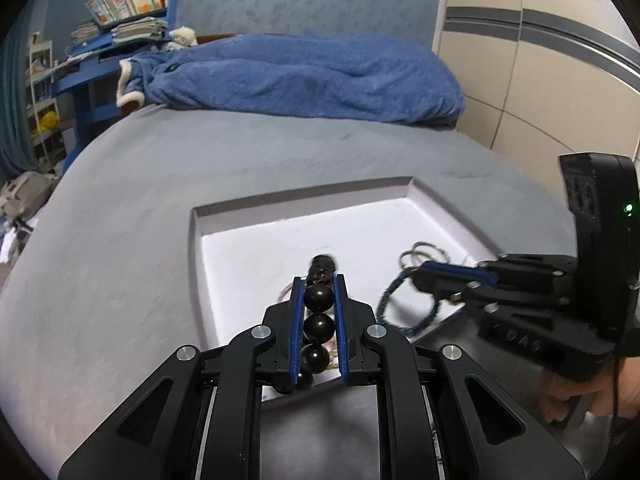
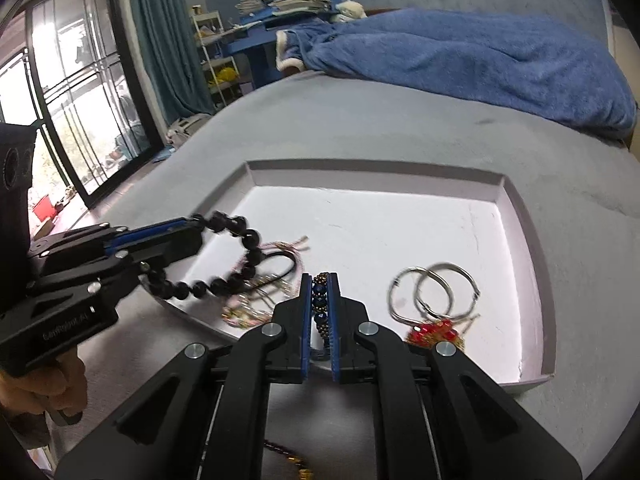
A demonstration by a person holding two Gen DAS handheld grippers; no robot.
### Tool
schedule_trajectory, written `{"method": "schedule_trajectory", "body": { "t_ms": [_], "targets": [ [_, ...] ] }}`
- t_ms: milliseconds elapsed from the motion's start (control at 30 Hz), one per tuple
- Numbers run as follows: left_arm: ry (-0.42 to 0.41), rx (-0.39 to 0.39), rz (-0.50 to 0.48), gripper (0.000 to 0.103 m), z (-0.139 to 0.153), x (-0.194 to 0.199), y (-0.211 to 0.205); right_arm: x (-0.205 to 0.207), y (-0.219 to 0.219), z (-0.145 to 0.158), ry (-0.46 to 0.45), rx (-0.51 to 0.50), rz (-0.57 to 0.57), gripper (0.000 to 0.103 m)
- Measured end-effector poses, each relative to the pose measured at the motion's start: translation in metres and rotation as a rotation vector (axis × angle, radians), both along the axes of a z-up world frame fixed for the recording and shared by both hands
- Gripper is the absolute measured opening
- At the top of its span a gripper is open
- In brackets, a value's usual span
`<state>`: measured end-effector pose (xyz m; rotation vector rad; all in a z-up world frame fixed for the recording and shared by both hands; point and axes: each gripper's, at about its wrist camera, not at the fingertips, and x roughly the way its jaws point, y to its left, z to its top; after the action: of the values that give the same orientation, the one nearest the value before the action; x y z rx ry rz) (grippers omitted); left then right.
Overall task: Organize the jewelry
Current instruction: 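Carry both bracelets into the box and open both tools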
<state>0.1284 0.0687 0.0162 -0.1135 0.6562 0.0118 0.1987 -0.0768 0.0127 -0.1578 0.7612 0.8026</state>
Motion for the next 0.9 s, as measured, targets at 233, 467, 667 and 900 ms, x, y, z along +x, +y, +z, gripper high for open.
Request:
{"method": "schedule_trajectory", "body": {
  "t_ms": [233, 467, 667, 900],
  "targets": [
    [0.025, 0.001, 0.013, 0.015, -0.012, -0.004, 0.004, 0.006, -0.013, -0.008, 0.01, -0.008, -0.031, 0.007],
    [0.044, -0.004, 0.029, 0.023, -0.02, -0.008, 0.005, 0.003, -0.018, -0.009, -0.002, -0.019, -0.05, 0.007],
    [0.019, 0.014, 0.048, 0.046, -0.017, -0.018, 0.005, -0.003, -0.022, -0.007, -0.018, -0.02, -0.059, 0.02],
    [-0.029, 0.061, 0.027, 0.074, -0.011, -0.046, -0.01, -0.025, -0.044, 0.0, -0.054, 0.022, -0.061, 0.029]
  ]
}}
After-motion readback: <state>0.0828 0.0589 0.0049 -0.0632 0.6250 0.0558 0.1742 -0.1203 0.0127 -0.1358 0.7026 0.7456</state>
